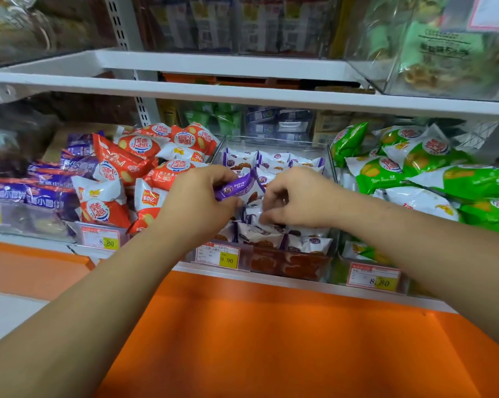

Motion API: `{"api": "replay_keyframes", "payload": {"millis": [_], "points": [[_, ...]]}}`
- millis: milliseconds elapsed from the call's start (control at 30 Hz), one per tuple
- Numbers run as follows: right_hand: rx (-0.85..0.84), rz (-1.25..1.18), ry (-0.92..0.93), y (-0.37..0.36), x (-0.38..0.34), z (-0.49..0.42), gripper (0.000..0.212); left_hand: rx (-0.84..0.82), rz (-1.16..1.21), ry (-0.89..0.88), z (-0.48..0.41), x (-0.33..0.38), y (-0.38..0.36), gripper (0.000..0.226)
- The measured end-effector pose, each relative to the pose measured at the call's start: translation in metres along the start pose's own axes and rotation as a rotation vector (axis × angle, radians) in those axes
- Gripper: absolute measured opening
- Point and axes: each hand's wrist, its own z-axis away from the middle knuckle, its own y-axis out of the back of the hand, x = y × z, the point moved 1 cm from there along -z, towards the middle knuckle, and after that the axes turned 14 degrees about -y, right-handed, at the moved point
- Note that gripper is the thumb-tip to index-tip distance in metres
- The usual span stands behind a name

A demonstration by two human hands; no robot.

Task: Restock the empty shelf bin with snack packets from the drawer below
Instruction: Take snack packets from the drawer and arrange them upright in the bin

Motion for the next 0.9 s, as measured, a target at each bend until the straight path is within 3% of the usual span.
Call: {"api": "replay_keyframes", "payload": {"millis": [67,233,333,467,533,633,700,833,900], "points": [[-0.130,-0.006,0.008,-0.004,-0.005,0.008,0.017,0.006,0.010,0.005,0.005,0.001,0.000,0.020],[-0.188,0.006,-0.011,-0.009,-0.010,0.009,0.012,-0.021,-0.003,0.000,0.015,-0.002,-0.002,0.023],[-0.239,0.076,0.043,-0.012,-0.011,0.011,0.028,-0.011,-0.002,0.002,0.018,-0.004,-0.001,0.022],[-0.090,0.264,0.064,-0.024,-0.009,0.021,0.028,-0.017,-0.014,-0.012,0.016,-0.003,-0.007,0.023],[-0.070,0.176,0.084,-0.022,-0.007,0.025,0.029,-0.013,-0.009,-0.005,0.014,-0.001,-0.008,0.024],[0.022,-0.007,-0.056,0.010,0.013,0.019,0.015,0.002,0.003,-0.023,0.010,0.004,-0.010,0.024],[0.081,0.124,-0.123,0.032,0.030,0.019,0.011,0.010,0.015,-0.034,0.007,0.009,-0.013,0.023],[-0.019,0.523,-0.095,0.021,0.034,0.020,0.033,-0.007,0.002,-0.047,0.003,0.016,-0.024,0.024],[-0.019,0.548,-0.091,0.018,0.031,0.016,0.032,-0.027,-0.011,-0.056,0.003,0.018,-0.028,0.025]]}}
